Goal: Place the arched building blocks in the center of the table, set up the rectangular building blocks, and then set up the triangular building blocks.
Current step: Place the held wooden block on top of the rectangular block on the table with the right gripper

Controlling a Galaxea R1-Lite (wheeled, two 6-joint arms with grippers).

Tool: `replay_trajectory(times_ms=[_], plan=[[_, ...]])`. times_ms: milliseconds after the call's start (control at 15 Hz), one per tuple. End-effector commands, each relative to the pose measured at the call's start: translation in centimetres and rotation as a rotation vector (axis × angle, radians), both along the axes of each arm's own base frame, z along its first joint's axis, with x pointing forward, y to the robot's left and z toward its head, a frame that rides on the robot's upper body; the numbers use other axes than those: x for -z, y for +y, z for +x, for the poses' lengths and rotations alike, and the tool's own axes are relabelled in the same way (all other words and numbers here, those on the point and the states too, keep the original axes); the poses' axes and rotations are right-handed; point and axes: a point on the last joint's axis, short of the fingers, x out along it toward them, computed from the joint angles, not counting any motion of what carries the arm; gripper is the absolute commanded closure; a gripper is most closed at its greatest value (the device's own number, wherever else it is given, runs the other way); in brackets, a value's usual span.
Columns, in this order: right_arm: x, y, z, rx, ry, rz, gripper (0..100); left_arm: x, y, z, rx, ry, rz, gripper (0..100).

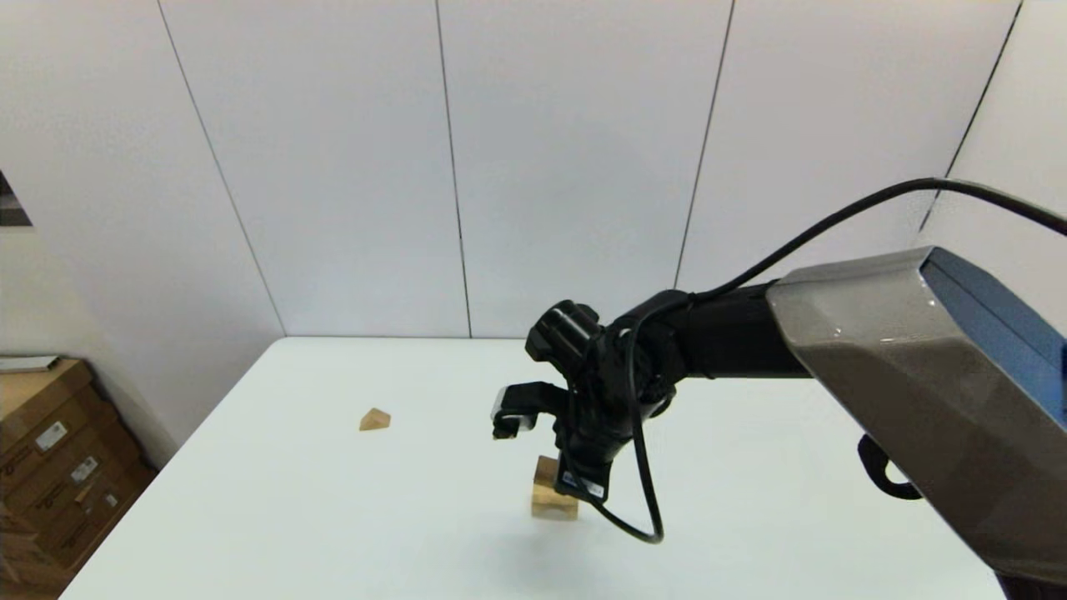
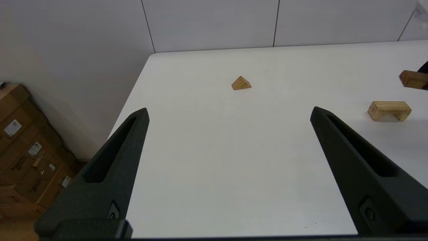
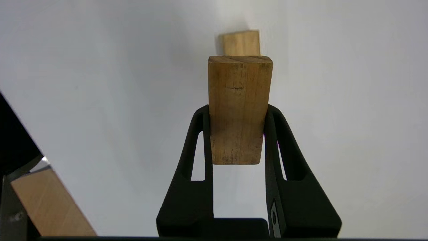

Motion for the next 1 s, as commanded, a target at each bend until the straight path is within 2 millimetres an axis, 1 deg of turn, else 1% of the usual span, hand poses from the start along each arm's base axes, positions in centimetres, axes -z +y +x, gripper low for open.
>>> replay_trajectory(times_ms=[67,467,1000], plan=[[2.7,1.0,1.1,-0.004,0.063,-0.056,100,0.0,0.0,0.0,0.0,0.002,0.0,0],[4.5,1.2,1.9,0.004,0.081,-0.072,100,0.0,0.0,0.0,0.0,0.002,0.0,0],[5.0,1.0,2.9,0.012,0.077,-0.073,100,0.0,0.0,0.0,0.0,0.002,0.0,0]])
